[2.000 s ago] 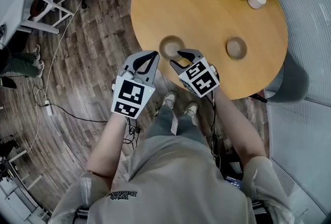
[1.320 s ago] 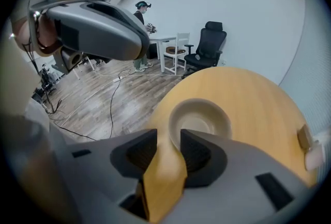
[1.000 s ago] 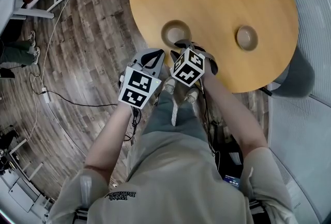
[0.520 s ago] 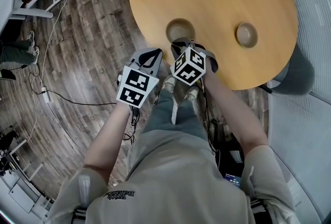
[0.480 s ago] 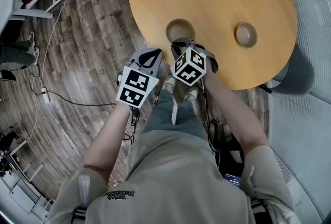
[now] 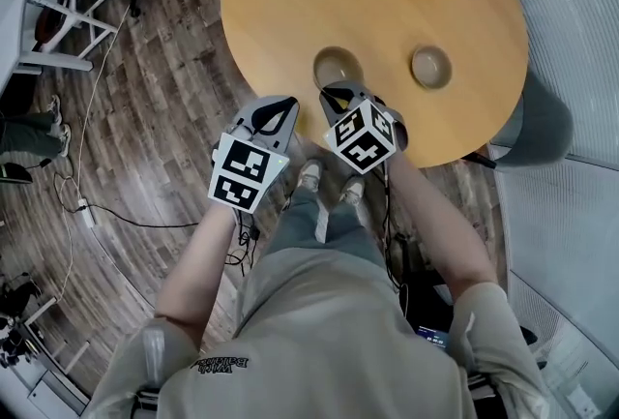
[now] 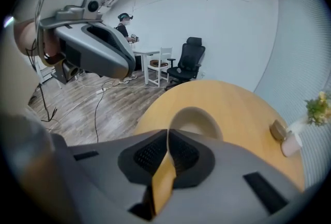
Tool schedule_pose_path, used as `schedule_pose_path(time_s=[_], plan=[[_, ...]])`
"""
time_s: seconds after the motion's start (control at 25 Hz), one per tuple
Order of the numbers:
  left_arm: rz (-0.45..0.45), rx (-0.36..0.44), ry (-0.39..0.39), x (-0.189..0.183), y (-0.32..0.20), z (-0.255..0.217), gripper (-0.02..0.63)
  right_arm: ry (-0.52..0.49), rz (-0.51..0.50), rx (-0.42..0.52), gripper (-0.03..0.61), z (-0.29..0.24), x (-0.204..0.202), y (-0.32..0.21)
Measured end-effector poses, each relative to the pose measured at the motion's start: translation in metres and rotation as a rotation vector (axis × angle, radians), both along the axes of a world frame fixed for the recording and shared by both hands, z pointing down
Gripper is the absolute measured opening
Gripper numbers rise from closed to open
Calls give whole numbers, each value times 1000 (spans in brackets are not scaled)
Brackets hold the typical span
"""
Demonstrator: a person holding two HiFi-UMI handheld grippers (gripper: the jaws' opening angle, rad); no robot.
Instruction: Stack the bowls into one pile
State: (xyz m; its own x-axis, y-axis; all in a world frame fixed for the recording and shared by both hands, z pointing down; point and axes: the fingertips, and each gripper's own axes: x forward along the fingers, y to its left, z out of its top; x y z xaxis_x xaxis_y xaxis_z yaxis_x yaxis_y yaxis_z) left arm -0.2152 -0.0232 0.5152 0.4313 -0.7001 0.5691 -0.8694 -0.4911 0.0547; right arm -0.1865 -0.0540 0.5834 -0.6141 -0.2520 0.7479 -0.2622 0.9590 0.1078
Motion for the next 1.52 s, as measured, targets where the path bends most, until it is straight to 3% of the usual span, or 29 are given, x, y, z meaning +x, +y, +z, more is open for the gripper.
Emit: schedule_pose_path(time_s=[0.64,1.08,1.52], plan=[[149,175,49,90,-25,-91,18,-257,357,164,34,-163,125,-11],[306,253,81,165,-29,-144,18,-315,486,329,34,-248,212,7],[401,272,74,211,-41,-153,18,-311,590,388,34,-263,263,6]])
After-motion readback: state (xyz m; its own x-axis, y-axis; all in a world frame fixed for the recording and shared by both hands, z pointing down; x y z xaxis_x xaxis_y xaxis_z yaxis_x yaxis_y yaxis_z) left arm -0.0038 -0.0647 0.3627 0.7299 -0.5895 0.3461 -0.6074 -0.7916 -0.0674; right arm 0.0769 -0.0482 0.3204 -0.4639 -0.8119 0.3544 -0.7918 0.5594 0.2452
